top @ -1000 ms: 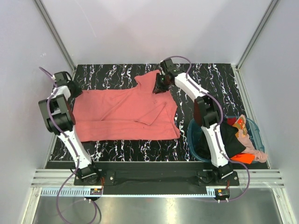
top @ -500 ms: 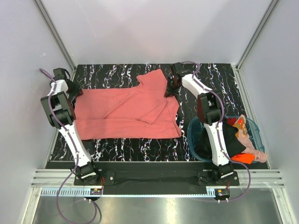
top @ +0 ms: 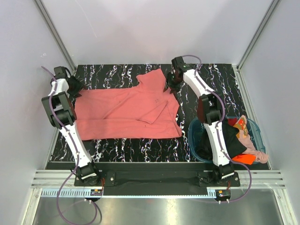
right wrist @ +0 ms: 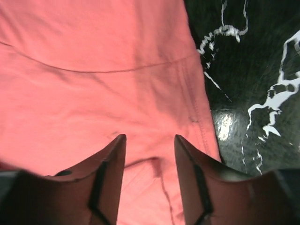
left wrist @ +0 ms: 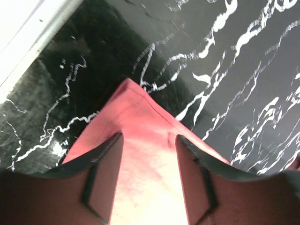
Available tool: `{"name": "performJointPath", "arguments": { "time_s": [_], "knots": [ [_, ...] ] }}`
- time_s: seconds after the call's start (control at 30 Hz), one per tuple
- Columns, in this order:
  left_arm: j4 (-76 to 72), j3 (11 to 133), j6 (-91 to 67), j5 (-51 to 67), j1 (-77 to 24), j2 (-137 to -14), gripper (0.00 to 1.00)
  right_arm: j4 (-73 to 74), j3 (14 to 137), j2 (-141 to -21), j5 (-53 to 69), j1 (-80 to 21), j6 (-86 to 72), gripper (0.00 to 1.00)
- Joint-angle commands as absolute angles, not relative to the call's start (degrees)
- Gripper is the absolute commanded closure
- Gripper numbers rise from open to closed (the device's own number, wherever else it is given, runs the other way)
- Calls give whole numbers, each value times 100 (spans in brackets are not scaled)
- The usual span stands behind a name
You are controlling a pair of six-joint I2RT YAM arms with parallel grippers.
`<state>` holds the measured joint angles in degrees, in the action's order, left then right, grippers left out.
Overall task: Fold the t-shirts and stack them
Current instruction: Fold the tshirt
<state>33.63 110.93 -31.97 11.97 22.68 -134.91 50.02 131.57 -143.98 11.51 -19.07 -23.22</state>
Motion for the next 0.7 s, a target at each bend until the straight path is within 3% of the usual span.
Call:
{"name": "performJointPath", "arguments": {
  "time_s": [0.0,0.13,0.33,0.67],
  "knots": [
    [3296,10873,-2935,1415,2197,-12982,39,5870,14255,-14344,1142,-1881,-2145,45],
    [3287,10565,-2918,1380,2031,-12429,33,6240,14002,-13704,1265,-1872,-2109,34],
    [3454,9450,-3058,1301,1548,-11208,35,5617,11440,-12333,2152,-1916,-2250,33],
    [3472,6824,-2936,1186,177,-8870,39,3527,9089,-11470,3208,-2452,-3391,29]
  ]
}}
